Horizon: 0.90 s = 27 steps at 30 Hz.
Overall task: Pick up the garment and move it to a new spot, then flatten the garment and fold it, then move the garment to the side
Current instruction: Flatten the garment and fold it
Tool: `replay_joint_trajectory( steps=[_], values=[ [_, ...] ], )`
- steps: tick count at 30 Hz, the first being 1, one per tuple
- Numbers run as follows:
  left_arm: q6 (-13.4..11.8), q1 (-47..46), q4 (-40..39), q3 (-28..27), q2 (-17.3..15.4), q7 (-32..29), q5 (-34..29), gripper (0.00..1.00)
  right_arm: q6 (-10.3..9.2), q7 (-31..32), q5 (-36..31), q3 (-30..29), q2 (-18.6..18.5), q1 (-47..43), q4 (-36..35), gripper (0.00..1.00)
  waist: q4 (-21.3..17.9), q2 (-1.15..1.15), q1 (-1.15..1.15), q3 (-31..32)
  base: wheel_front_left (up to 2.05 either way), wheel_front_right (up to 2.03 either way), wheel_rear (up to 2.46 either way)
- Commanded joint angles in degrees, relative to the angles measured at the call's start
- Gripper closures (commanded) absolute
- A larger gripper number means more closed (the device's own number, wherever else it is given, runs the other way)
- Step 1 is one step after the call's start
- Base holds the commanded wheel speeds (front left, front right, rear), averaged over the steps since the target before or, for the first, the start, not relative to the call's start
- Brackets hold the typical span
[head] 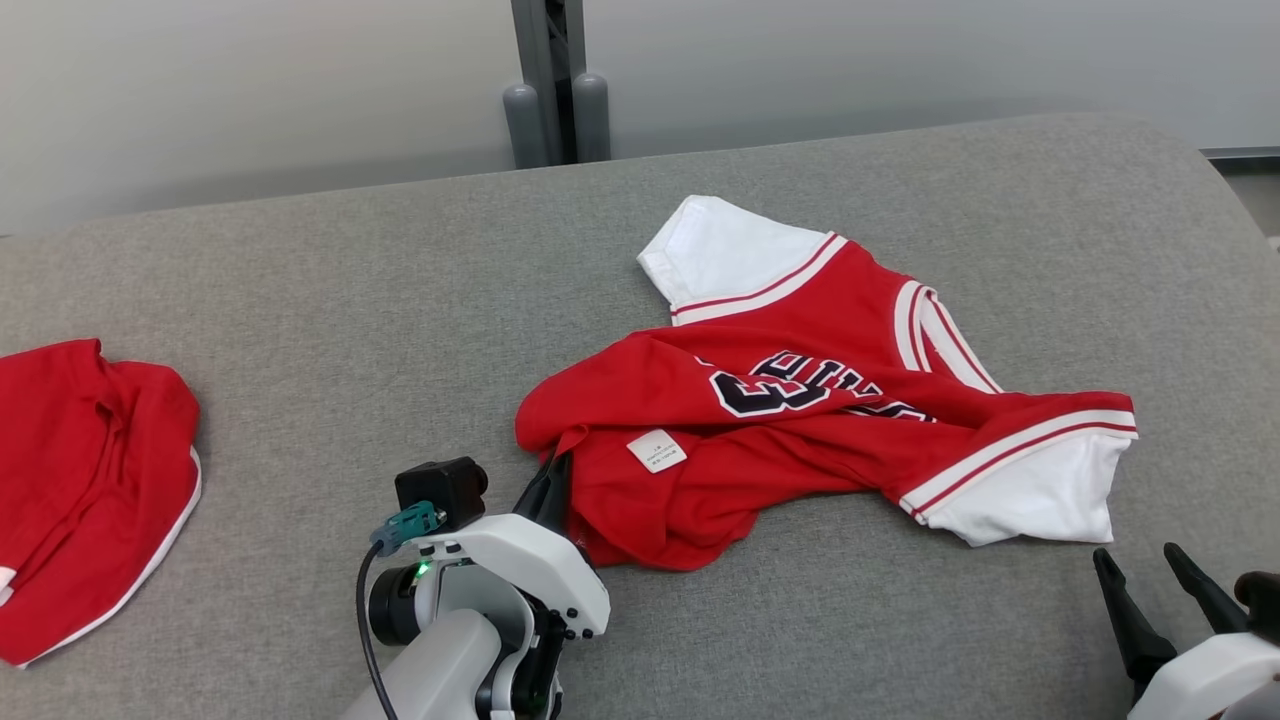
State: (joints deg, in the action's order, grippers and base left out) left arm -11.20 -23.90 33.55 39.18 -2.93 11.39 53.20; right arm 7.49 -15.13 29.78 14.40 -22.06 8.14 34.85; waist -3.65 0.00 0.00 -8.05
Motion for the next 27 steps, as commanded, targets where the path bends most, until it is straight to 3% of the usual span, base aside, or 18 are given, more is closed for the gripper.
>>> replay_joint_trajectory(
  steps=[1, 16, 17, 18, 19, 27],
  values=[
    [0.1, -0.4, -0.2, -0.2, -0.4, 0.4, -0.2, 1.0, 0.01, -0.1, 0.5, 0.7, -1.0, 1.2, 0.8, 0.0, 0.3, 0.0, 0.0, -0.1, 0.0, 0.0, 0.0],
    [-0.2, -0.3, -1.2, -0.1, -0.9, 1.1, -0.4, 1.0, 0.01, -0.1, 3.8, 8.7, -2.8, 7.5, 10.2, 0.0, 3.5, 0.0, 0.0, -0.5, 0.0, 0.0, 0.0],
    [-0.2, -0.2, -1.3, -0.2, -1.0, 1.2, -0.4, 1.0, 0.01, -0.1, 4.0, 9.0, -2.8, 7.8, 10.5, 0.31, 3.6, 0.0, 0.0, -0.4, 0.0, 0.0, 0.0],
    [-0.3, -0.2, -1.3, -0.2, -1.1, 1.3, -0.4, 1.0, 0.01, -0.1, 4.1, 9.2, -2.8, 8.1, 10.9, 0.71, 3.7, 0.0, 0.0, -0.4, 0.0, 0.0, 0.0],
    [-0.4, -0.1, -1.4, -0.3, -1.2, 1.3, -0.4, 1.0, 0.01, -0.1, 4.4, 9.4, -2.7, 8.2, 11.2, 0.97, 3.8, 0.0, 0.0, -0.4, 0.0, 0.0, 0.0],
    [-0.5, 1.0, -2.0, -1.1, -1.4, 2.2, -0.4, 1.0, 0.01, -0.1, 7.2, 9.7, -3.0, 7.6, 9.7, 1.0, 3.6, 0.0, 0.0, 0.8, 0.0, 0.0, 0.0]
  ],
)
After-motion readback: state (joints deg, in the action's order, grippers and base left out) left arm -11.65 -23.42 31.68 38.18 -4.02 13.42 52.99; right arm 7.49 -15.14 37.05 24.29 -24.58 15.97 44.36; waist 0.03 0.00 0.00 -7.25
